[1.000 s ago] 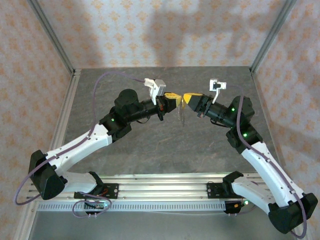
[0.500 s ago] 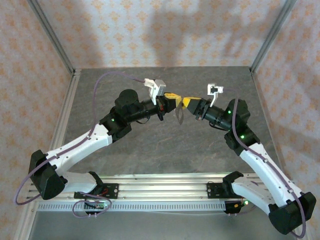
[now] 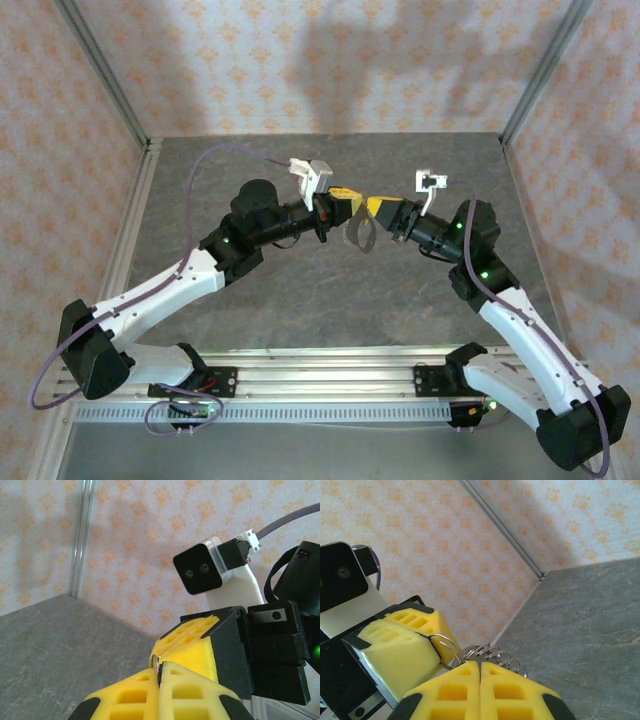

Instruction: Put the keys on the keyring

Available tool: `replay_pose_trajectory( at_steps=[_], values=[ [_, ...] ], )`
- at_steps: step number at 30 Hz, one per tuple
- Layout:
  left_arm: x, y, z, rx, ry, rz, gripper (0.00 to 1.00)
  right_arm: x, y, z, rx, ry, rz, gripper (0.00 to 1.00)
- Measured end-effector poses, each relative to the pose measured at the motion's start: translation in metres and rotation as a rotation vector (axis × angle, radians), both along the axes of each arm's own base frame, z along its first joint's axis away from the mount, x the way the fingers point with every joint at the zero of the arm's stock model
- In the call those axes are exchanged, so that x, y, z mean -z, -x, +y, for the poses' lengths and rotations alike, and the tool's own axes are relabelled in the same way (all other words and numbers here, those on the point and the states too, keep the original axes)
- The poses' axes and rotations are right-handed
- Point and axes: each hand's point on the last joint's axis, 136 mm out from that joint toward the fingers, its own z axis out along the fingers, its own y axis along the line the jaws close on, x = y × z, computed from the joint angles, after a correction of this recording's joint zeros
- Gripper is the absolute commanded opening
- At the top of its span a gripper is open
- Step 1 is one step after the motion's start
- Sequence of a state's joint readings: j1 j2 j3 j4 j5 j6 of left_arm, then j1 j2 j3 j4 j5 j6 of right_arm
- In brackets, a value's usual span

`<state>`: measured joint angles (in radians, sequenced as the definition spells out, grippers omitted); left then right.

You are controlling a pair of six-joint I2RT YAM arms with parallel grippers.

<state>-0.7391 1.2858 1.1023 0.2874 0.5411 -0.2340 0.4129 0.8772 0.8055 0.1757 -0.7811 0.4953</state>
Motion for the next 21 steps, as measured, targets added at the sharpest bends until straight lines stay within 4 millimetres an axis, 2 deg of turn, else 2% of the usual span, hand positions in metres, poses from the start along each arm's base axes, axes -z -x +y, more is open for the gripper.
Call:
replay_pose_trajectory(
  at_steps=[10, 16, 17, 19, 21],
  values=[
    [0.0, -0.007, 0.004, -0.045, 0.04, -0.019, 0.0, 0.001, 0.002, 0.01, -0.073, -0.027, 0.029, 0.0],
    [-0.006, -0.008, 0.005, -0.053, 0.079, -0.019, 0.0, -0.004, 0.003, 0.01, -0.075, -0.041, 0.018, 0.0],
    [-0.007, -0.009, 0.005, -0.055, 0.088, -0.018, 0.0, -0.005, 0.003, 0.01, -0.074, -0.044, 0.016, 0.02],
    [-0.006, -0.011, 0.004, -0.063, 0.101, -0.017, 0.0, -0.005, 0.001, 0.009, -0.061, -0.047, 0.017, 0.18],
    [-0.005, -0.014, 0.004, -0.072, 0.114, -0.013, 0.0, -0.003, -0.001, 0.008, -0.047, -0.042, 0.025, 0.3]
  ],
)
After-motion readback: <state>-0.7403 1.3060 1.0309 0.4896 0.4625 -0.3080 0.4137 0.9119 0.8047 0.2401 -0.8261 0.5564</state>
